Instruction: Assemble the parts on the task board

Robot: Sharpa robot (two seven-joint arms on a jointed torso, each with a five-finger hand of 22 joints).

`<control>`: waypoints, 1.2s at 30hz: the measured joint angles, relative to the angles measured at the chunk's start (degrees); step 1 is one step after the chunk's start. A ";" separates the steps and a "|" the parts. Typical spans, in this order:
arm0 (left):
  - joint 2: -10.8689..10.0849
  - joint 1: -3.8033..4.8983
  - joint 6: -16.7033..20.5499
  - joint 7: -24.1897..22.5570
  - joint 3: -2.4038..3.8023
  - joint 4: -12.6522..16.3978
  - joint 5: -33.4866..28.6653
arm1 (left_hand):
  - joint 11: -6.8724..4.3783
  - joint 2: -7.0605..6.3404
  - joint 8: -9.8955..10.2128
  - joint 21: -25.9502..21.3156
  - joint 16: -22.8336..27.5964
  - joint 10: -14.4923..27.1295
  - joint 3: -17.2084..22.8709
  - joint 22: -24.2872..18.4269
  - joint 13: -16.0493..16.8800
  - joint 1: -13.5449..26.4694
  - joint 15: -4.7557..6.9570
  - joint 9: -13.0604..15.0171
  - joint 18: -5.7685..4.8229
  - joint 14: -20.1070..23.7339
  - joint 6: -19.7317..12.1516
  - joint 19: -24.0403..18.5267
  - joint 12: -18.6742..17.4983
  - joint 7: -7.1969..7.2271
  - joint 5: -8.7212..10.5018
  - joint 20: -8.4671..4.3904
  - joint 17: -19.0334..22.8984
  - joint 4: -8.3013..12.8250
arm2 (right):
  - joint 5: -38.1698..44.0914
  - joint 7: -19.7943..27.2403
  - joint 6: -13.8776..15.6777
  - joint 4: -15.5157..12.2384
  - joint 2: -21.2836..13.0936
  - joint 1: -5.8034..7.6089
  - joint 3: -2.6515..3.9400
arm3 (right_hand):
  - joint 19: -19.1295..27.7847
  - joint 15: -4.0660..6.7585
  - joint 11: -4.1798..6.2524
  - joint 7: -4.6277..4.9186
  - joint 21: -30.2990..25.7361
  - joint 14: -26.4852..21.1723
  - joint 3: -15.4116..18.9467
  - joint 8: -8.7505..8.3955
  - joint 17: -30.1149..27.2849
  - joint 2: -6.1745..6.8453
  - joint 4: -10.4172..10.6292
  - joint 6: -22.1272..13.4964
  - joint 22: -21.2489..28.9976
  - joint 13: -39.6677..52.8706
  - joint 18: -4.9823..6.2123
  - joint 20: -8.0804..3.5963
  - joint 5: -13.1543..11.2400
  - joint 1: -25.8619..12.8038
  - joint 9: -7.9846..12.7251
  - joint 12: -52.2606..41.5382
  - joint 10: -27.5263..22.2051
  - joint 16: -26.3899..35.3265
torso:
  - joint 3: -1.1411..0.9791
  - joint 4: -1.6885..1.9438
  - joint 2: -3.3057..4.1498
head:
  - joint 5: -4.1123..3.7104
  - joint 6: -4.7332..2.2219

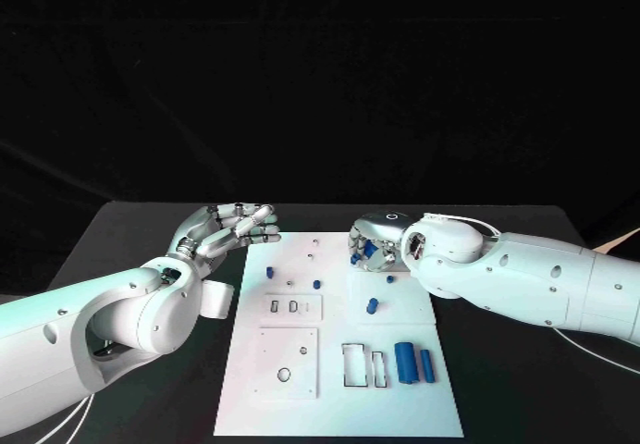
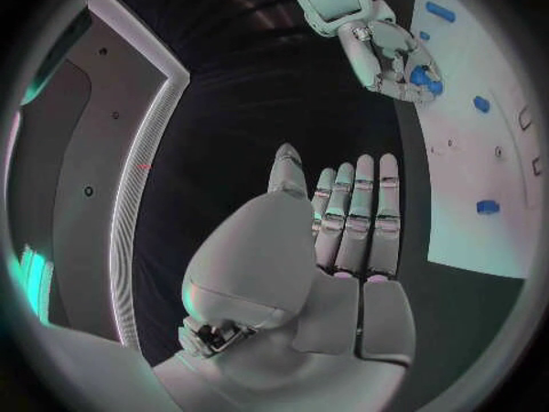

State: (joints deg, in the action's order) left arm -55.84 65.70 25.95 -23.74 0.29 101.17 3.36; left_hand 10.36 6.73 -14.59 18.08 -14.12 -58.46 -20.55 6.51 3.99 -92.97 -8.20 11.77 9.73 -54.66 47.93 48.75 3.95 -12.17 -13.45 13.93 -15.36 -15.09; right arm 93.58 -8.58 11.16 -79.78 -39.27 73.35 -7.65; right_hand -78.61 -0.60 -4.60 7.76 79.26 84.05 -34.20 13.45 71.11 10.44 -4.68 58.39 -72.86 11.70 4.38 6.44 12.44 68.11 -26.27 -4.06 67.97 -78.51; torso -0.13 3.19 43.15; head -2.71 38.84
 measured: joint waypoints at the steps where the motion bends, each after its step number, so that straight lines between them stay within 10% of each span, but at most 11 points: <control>1: 0.00 0.00 0.00 0.02 0.00 0.00 -0.01 | 0.00 0.00 0.00 0.00 0.00 0.00 0.00 0.00 0.00 0.00 0.00 0.00 0.00 0.00 0.00 0.00 0.00 0.00 0.00 0.00 0.00 0.00 | 0.00 -0.01 0.11 0.00 0.00 0.00 0.00 | -0.02 0.00 0.00 0.00 0.06 0.00 -0.18 -0.01 0.00 -0.07 0.06 0.00 -0.10 0.01 0.00 -0.02 -0.08 0.07 -0.12 -0.01 0.00 -0.05 | -0.01 0.00 0.04 | 0.01 -0.01; 20: -0.12 0.05 0.01 0.50 0.01 -0.48 -0.08 | 0.19 0.00 0.45 -0.22 0.22 0.62 -0.32 -0.17 0.00 0.00 0.00 0.14 0.00 0.00 -0.75 0.00 0.00 0.09 0.20 0.00 -0.30 -0.01 | -0.05 -2.21 7.91 -1.52 0.68 0.20 -0.05 | -1.23 0.94 1.21 -0.57 1.45 -0.12 -4.03 1.10 0.25 -1.71 0.13 1.35 -2.09 0.62 0.01 -0.81 -4.17 1.58 -1.16 0.13 3.08 -0.94 | -0.03 0.03 0.48 | 0.22 -0.81; 36: -0.01 0.08 0.01 0.80 0.01 -0.66 -0.11 | 0.18 0.00 0.45 -0.22 0.46 0.61 -0.47 -0.23 0.00 0.00 -0.20 0.20 0.00 0.20 -0.83 0.00 0.00 0.00 0.28 0.00 -0.38 0.15 | 0.02 -4.78 11.36 3.78 7.24 0.53 0.04 | -1.22 0.94 1.21 -0.60 1.43 -0.12 -4.40 1.10 0.23 -1.69 0.49 1.35 -2.08 0.60 0.01 -0.81 -4.93 1.58 -1.16 0.13 3.07 -1.15 | -0.10 0.15 0.89 | 0.42 -1.22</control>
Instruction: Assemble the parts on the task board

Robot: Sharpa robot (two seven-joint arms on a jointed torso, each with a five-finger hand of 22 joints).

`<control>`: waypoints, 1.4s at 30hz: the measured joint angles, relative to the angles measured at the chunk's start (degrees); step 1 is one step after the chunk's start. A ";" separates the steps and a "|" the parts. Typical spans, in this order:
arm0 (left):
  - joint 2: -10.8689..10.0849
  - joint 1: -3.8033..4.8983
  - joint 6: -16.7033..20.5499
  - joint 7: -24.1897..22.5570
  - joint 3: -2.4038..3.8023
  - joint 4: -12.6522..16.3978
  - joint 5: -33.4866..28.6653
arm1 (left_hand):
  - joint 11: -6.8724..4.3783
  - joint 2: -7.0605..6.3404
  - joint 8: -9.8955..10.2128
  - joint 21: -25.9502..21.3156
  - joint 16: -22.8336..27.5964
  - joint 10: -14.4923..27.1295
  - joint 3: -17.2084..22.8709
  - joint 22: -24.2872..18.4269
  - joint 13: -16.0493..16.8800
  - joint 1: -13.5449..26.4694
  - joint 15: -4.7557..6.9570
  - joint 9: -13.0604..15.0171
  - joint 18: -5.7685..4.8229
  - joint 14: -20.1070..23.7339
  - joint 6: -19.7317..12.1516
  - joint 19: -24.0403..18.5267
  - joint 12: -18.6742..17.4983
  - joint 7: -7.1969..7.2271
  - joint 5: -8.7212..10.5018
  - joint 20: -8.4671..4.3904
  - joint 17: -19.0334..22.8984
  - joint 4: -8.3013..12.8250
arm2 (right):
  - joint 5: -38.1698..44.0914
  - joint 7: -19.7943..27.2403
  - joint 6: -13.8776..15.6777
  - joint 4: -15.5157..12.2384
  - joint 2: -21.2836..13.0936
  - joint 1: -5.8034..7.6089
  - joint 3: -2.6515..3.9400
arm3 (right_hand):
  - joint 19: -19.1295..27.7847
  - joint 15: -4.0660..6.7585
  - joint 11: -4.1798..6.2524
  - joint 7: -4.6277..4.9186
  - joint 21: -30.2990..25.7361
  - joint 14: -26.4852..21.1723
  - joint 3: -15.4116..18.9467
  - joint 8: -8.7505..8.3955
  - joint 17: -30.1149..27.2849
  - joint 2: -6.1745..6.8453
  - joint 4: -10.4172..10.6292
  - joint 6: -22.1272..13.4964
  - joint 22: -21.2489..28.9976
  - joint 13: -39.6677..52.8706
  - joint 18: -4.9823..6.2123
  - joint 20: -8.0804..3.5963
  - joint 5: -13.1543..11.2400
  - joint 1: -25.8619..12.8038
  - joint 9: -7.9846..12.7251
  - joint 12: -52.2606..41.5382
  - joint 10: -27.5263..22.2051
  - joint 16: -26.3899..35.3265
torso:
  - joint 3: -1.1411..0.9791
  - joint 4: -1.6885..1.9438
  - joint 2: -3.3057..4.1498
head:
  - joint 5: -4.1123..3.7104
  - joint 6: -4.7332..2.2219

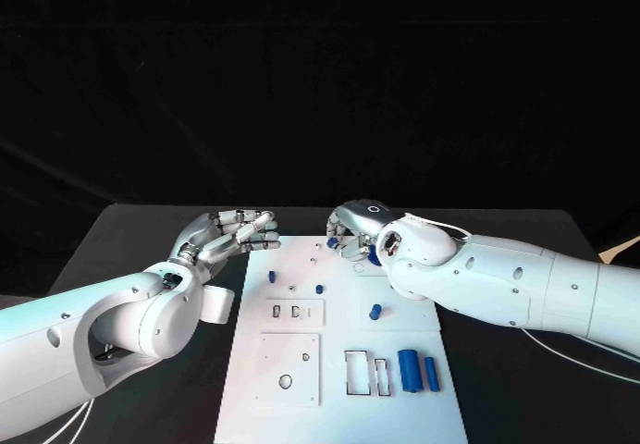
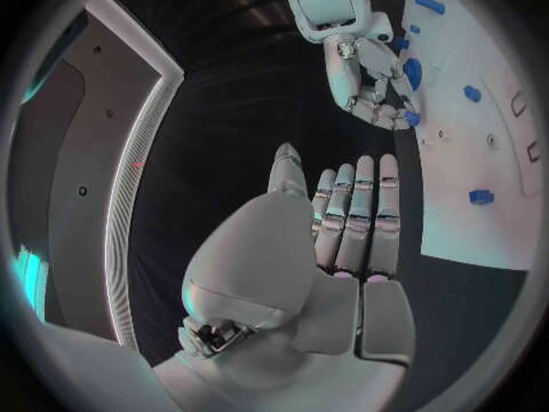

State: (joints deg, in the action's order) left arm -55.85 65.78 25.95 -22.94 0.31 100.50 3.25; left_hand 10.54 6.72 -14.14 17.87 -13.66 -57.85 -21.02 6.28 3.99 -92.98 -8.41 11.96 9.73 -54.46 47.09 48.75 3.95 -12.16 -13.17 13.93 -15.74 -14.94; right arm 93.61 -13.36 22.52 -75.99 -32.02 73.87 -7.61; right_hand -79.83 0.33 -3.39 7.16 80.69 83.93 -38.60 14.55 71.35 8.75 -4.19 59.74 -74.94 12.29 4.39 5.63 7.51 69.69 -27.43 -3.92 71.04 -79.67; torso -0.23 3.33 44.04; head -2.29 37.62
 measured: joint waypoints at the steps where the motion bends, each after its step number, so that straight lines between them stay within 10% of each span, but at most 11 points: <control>1: 0.03 0.01 0.00 0.01 0.00 0.00 0.00 | 0.00 0.00 0.00 0.00 0.00 0.00 0.00 0.00 0.00 0.00 0.00 0.00 0.00 0.00 0.00 0.00 0.00 0.00 0.00 0.00 0.00 0.00 | 0.00 -0.06 0.12 0.33 0.34 0.00 0.00 | 0.00 0.00 0.00 0.00 -0.01 0.00 -0.01 0.00 0.00 0.00 0.01 -0.01 0.00 0.00 0.00 0.00 -0.04 0.00 0.00 0.00 0.00 0.00 | 0.01 0.01 0.02 | 0.01 -0.01; 39: 0.23 0.55 -0.01 0.34 0.01 -0.10 -0.04 | 0.00 0.00 -0.01 -0.21 0.21 0.41 -0.15 -0.06 0.00 0.00 0.21 0.11 0.00 0.21 -0.20 0.00 0.00 0.20 0.00 0.00 -0.11 0.16 | 0.00 -0.27 0.65 3.91 4.55 -0.59 0.01 | 0.03 -0.01 -0.62 0.11 -0.03 0.00 -0.55 0.85 -0.52 1.16 0.56 -0.89 0.03 0.00 0.01 0.02 -0.44 -0.95 -0.01 -0.01 -0.63 -0.23 | -0.07 0.51 0.75 | 0.37 0.30; 42: 0.22 0.59 -0.01 0.36 0.01 -0.10 -0.04 | 0.00 0.00 -0.01 -0.21 0.21 0.41 -0.15 -0.06 0.00 0.00 0.21 0.11 0.00 0.21 -0.20 0.00 0.00 0.20 0.00 0.00 -0.11 0.16 | 0.00 -0.29 0.40 4.13 4.64 -0.59 0.01 | 0.94 -0.05 -1.23 0.68 -0.72 0.04 -0.96 0.34 -1.43 2.04 0.96 -2.56 0.74 -0.22 0.01 0.60 -0.43 -1.83 -3.08 0.22 -2.37 0.00 | -0.07 0.48 0.76 | 0.42 0.32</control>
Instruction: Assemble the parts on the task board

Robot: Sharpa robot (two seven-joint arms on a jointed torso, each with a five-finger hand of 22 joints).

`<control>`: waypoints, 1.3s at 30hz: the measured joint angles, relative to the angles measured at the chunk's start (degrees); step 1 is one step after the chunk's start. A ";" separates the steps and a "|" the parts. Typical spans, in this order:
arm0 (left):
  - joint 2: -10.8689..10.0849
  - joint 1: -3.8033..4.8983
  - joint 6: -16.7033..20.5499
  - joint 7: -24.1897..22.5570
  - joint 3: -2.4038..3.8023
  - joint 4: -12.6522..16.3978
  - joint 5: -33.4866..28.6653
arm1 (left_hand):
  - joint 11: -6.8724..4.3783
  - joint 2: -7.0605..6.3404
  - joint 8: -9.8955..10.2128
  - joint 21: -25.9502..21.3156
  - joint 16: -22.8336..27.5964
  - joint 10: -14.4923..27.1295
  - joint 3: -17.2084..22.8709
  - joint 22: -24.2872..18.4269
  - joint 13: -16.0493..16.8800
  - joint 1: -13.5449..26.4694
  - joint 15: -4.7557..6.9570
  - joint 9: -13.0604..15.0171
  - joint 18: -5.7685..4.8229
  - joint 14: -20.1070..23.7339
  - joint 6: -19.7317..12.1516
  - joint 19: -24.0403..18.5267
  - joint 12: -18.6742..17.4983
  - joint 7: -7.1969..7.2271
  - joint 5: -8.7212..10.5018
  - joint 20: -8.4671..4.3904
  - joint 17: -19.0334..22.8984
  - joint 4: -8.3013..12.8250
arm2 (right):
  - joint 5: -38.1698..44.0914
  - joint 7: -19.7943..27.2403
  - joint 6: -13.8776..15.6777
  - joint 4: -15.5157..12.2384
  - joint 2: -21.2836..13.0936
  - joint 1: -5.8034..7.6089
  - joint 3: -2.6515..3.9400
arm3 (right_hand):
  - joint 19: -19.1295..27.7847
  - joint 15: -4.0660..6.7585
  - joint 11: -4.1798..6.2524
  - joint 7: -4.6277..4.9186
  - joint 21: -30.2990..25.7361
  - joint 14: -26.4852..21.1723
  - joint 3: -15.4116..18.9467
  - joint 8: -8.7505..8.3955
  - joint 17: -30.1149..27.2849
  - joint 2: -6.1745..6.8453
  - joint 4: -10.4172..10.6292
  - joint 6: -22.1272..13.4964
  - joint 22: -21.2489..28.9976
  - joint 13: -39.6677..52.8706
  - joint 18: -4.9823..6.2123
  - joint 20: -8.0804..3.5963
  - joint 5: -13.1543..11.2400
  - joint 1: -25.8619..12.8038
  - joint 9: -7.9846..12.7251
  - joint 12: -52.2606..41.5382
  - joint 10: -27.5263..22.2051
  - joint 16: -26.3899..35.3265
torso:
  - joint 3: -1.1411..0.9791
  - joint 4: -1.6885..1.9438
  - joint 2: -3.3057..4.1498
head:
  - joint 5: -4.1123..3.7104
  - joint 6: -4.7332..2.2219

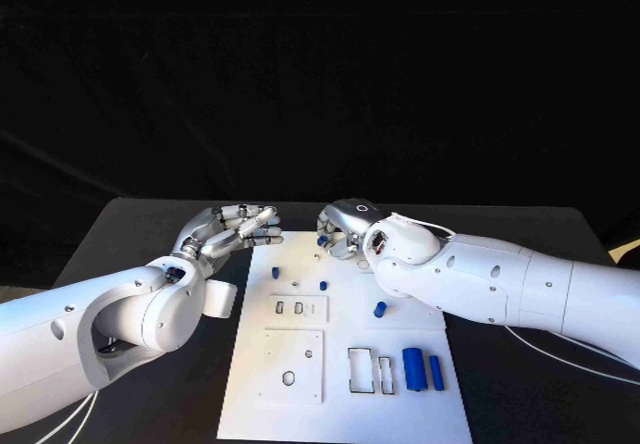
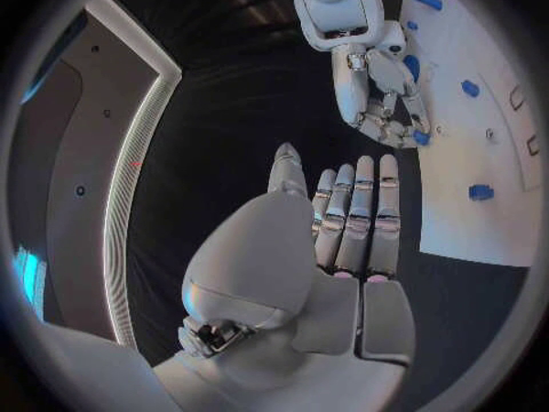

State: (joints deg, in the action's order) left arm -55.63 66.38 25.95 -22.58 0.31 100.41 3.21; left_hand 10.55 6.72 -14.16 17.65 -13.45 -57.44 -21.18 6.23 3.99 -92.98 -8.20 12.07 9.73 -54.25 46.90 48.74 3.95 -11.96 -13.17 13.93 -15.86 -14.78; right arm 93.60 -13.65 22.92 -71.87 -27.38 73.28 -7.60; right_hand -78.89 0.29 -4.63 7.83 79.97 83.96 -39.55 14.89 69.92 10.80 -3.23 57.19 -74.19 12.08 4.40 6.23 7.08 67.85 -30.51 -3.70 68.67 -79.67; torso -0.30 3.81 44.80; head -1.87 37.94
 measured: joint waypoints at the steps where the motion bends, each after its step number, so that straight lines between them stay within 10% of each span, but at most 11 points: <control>1: 0.00 0.02 0.00 0.01 0.00 0.00 0.00 | 0.00 0.00 0.00 0.00 0.00 0.00 0.00 0.00 0.00 0.00 0.00 0.00 0.00 0.00 0.00 0.00 0.00 0.00 0.00 0.00 0.00 0.00 | 0.00 0.00 -0.07 0.05 0.01 -0.01 0.00 | 0.55 -0.44 -0.33 0.38 -0.46 0.12 -0.10 -0.78 -0.44 0.51 0.10 -0.97 0.55 -0.22 0.00 0.24 0.03 -0.24 -0.13 0.00 -1.04 0.26 | 0.00 -0.02 0.00 | 0.01 0.01; 7: -0.03 0.11 0.00 0.04 0.00 0.00 0.00 | 0.00 0.00 0.00 0.00 0.00 0.00 -0.16 -0.06 0.00 0.00 -0.21 0.07 0.00 0.21 0.00 0.00 0.00 0.00 0.00 0.00 0.00 -0.16 | 0.00 -0.01 -0.18 0.03 -0.22 -0.03 -0.03 | 4.61 -2.03 -2.10 2.25 -4.32 -0.03 4.68 -4.94 -5.44 3.56 0.56 -6.52 5.23 -1.66 0.00 1.83 1.11 -0.27 2.26 0.00 -8.23 2.45 | -0.01 -0.08 0.00 | 0.02 0.02; 13: -0.13 0.15 0.00 0.07 0.00 -0.11 0.00 | 0.00 0.00 0.00 0.00 0.00 0.00 -0.16 -0.06 0.00 0.00 -0.21 0.07 0.01 0.21 0.00 0.00 0.00 0.00 0.22 0.00 -0.06 -0.16 | 0.00 0.03 0.14 -3.56 -3.43 -0.03 -0.02 | 4.84 -2.03 -2.23 2.34 -4.88 -0.04 9.80 -5.27 -6.28 2.59 0.69 -6.98 5.49 -1.90 0.00 2.08 1.91 1.64 3.12 -1.13 -9.52 2.46 | -0.07 -0.12 -0.04 | -0.01 -0.13; 21: -0.32 0.17 -0.01 0.12 0.00 -0.56 -0.03 | 0.00 0.00 0.00 0.00 0.00 0.00 -0.16 -0.06 0.00 0.00 -0.21 0.07 0.00 0.21 0.00 0.00 0.00 0.00 0.22 0.00 -0.05 -0.16 | -1.66 -0.07 1.18 -13.04 -13.82 0.73 0.76 | 1.63 -1.84 -1.10 1.50 -2.43 0.09 8.88 -4.48 -3.91 2.37 1.89 -3.44 1.65 -1.00 0.01 1.25 2.72 1.85 3.54 -3.79 -3.75 0.41 | -0.18 -0.70 -0.38 | 0.10 -0.40; 26: -0.28 0.17 -0.03 0.13 -0.01 -0.92 -0.07 | 0.00 0.00 0.00 0.00 0.00 0.00 -0.16 -0.11 0.00 0.00 -0.21 0.14 0.00 0.21 0.00 0.00 0.00 0.00 0.22 0.00 -0.10 -0.16 | -6.28 -0.37 1.16 -16.43 -19.36 1.84 1.05 | 0.02 -0.53 0.23 0.92 -1.02 0.02 8.81 -4.48 -1.90 4.62 3.09 -4.01 -0.48 1.10 0.01 0.22 3.40 -0.41 3.64 -6.40 2.13 -0.96 | -0.29 -1.19 -0.75 | 0.00 -0.47; 34: -0.05 0.18 -0.11 0.14 -0.01 -1.33 -0.12 | 0.00 0.00 0.00 0.00 0.00 0.00 -0.16 -0.11 0.00 0.00 -0.21 0.14 0.00 0.21 0.00 0.00 0.00 0.00 0.22 0.00 -0.10 -0.16 | -14.26 -1.18 -1.37 -16.11 -22.39 2.25 1.08 | -1.35 0.56 1.58 -0.13 0.23 0.07 23.79 -3.85 0.75 2.74 6.82 -8.25 -0.76 18.87 0.01 -1.00 4.89 2.99 1.47 -23.01 0.52 -2.92 | -0.62 -1.81 -1.15 | -0.10 -0.38; 39: 0.11 0.18 -0.19 0.16 -0.02 -1.41 -0.14 | 0.00 0.00 0.00 0.01 0.00 0.00 -0.16 -0.11 0.00 0.00 -0.21 0.13 0.00 0.21 0.00 0.00 0.00 0.00 0.22 0.00 -0.09 -0.16 | -17.04 -1.54 -3.18 -14.41 -21.83 2.14 1.05 | -2.38 0.56 1.68 -0.27 1.07 0.07 26.31 -2.48 4.92 2.33 10.38 -8.93 -0.75 30.08 -0.91 -1.01 6.23 6.41 0.60 -34.70 -2.98 -5.53 | -0.83 -1.86 -1.22 | 0.03 -0.07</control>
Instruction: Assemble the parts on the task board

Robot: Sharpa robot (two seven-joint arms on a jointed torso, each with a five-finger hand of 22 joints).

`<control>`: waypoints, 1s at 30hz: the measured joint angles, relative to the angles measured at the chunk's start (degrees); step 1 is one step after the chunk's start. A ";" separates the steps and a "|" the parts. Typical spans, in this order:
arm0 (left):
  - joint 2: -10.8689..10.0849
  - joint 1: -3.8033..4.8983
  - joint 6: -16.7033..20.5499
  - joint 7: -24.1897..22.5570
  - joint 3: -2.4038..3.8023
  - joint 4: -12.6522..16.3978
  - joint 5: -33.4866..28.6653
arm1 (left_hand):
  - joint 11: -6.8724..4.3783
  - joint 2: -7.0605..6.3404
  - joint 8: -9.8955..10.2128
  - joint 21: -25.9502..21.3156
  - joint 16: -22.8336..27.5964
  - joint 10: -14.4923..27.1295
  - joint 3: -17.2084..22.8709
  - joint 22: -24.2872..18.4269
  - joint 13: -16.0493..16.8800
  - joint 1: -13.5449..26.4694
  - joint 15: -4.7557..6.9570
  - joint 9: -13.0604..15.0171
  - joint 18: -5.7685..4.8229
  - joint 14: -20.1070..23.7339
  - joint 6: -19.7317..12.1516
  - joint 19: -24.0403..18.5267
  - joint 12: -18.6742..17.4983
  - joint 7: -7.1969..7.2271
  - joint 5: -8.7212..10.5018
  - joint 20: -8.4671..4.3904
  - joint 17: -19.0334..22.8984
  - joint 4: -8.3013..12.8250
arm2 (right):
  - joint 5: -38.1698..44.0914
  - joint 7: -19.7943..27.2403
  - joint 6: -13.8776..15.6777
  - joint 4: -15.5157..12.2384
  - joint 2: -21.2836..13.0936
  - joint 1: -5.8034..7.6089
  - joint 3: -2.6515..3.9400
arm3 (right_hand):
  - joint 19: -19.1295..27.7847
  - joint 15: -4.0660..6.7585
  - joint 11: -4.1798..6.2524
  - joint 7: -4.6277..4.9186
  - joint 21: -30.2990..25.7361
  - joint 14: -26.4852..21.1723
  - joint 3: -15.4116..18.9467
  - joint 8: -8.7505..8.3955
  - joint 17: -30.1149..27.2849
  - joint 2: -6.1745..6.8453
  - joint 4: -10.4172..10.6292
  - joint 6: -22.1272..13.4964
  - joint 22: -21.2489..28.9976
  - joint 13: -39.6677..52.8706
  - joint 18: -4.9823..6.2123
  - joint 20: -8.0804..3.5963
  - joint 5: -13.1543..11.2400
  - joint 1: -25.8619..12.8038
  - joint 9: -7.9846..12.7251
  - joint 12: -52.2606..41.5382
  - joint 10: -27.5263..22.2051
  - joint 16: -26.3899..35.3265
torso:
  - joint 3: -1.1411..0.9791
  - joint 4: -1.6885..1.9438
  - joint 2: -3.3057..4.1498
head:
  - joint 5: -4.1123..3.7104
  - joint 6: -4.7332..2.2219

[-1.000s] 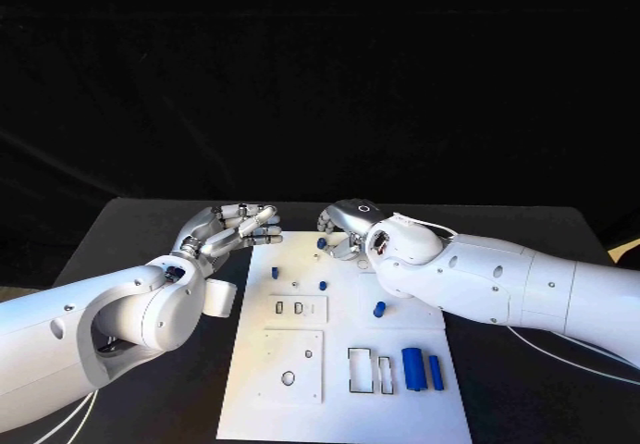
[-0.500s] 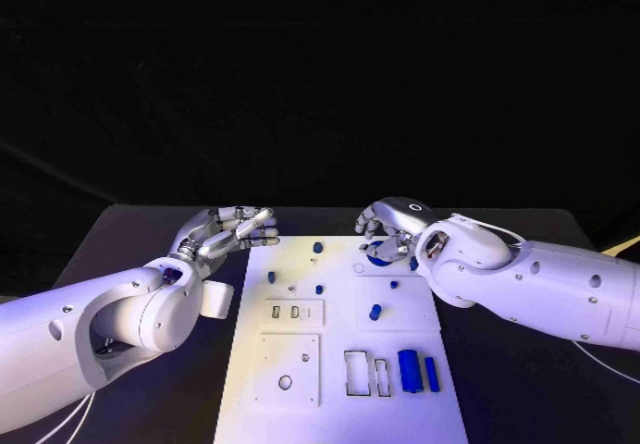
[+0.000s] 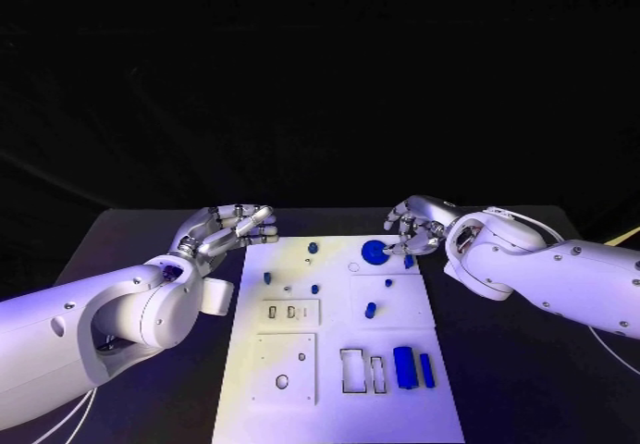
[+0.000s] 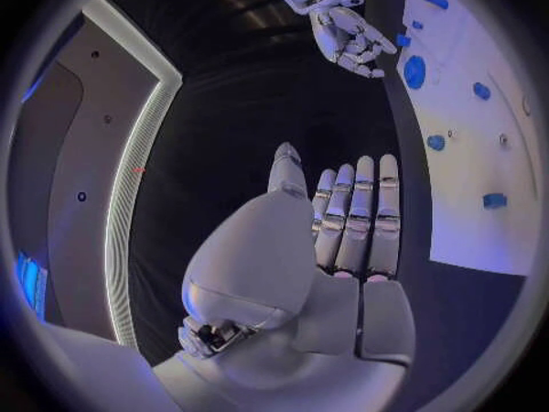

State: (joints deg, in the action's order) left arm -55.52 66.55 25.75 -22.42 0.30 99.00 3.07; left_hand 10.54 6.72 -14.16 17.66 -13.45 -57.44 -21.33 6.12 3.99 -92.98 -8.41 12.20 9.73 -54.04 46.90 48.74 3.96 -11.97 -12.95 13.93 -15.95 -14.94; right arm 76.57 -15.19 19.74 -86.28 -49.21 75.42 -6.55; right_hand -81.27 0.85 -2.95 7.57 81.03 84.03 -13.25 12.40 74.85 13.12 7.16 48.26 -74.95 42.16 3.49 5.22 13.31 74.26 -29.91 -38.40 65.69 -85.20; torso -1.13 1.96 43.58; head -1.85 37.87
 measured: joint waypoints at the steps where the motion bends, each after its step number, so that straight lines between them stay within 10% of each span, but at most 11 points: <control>1: 0.01 0.00 -0.02 0.00 0.00 -0.02 0.00 | 0.00 0.00 0.00 0.00 0.00 0.00 0.00 0.00 0.00 0.00 0.00 0.00 0.00 0.00 0.00 0.00 0.00 0.00 0.00 0.00 0.00 0.00 | -0.32 -0.05 -0.25 0.26 0.21 -0.08 -0.01 | 0.00 0.00 0.05 0.09 0.01 0.00 0.09 0.03 0.08 0.23 0.41 -0.24 0.00 2.35 0.00 0.00 0.17 0.36 -0.01 -2.57 0.21 -0.39 | -0.03 0.00 0.00 | 0.04 0.06; 30: -0.04 0.00 -0.22 0.16 -0.01 -0.06 -0.06 | 0.01 0.23 0.00 -0.23 0.25 0.42 -0.16 -0.04 0.00 0.23 0.00 0.13 0.00 0.00 0.00 0.00 0.00 0.00 0.24 0.00 -0.14 0.17 | -2.53 -0.09 -2.13 6.18 5.68 -1.47 -0.26 | -2.14 -0.01 -0.12 0.13 2.02 0.00 -3.00 1.56 0.11 0.46 4.39 0.55 0.02 31.33 0.00 0.10 1.78 1.92 0.23 -35.39 11.99 -4.18 | 0.01 0.00 -0.02 | 0.67 1.08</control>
State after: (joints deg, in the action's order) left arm -55.56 66.55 25.54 -22.26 0.29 98.93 3.01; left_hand 10.55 6.95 -14.16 17.42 -13.20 -57.02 -21.49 6.08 4.00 -92.75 -8.41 12.33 9.73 -54.04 46.90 48.74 3.96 -11.97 -12.72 13.93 -16.09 -14.77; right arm 74.03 -15.28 17.62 -80.10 -43.53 73.95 -6.81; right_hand -83.41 0.84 -3.06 7.70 83.05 84.03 -16.25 13.96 74.95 13.59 11.54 48.81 -74.92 73.49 3.49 5.32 15.09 76.18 -29.68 -73.79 77.69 -89.38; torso -1.12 1.96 43.57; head -1.18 38.95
